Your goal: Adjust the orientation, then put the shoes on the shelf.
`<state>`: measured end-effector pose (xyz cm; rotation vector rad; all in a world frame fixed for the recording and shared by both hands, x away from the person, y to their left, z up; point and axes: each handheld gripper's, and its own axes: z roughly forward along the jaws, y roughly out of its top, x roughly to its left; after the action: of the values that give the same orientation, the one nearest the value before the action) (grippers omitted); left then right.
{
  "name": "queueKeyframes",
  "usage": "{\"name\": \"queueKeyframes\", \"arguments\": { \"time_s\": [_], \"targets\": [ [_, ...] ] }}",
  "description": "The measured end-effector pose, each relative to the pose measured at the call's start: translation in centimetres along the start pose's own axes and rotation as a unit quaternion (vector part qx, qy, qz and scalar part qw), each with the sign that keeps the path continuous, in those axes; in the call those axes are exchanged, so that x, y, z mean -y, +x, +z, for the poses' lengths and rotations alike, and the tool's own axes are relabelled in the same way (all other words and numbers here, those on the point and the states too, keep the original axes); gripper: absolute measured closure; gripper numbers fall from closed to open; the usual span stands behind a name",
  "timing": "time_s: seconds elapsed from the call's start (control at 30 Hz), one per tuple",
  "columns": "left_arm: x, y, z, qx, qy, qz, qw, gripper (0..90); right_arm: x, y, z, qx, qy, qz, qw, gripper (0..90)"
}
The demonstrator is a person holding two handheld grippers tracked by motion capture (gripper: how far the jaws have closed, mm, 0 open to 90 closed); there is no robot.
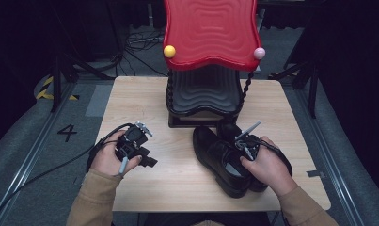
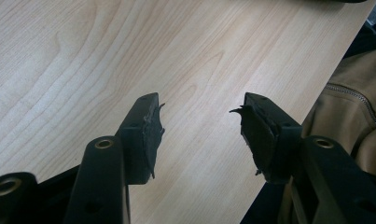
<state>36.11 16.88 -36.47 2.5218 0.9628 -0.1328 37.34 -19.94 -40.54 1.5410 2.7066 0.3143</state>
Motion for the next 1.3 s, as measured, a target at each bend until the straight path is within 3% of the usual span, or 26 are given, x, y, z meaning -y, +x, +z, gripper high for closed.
{"name": "queueKeyframes", "arguments": {
  "time_s": [0.27, 0.83, 1.1, 1.3],
  "targets": [
    [0.1, 0.1, -0.1, -0.001, -0.002, -0.003, 1.0, 48.1, 0.8, 0.3, -1.6, -0.038, -0.002, -0.016, 0.9992, 83.2],
    [1.2, 0.4, -1.0, -0.005, -0.013, -0.019, 0.9997, 47.9, 0.8, 0.8, -6.5, -0.055, 0.013, -0.033, 0.9978, 82.8],
    [1.3, 0.5, -1.1, -0.006, -0.013, -0.02, 0.9997, 47.7, 0.5, 1.2, -9.2, -0.054, 0.024, -0.031, 0.9978, 82.8],
    [1.4, 0.6, -1.2, -0.006, -0.016, -0.025, 0.9995, 47.4, 0.4, 1.4, -10.9, -0.042, 0.018, -0.032, 0.9984, 82.5]
  ]
}}
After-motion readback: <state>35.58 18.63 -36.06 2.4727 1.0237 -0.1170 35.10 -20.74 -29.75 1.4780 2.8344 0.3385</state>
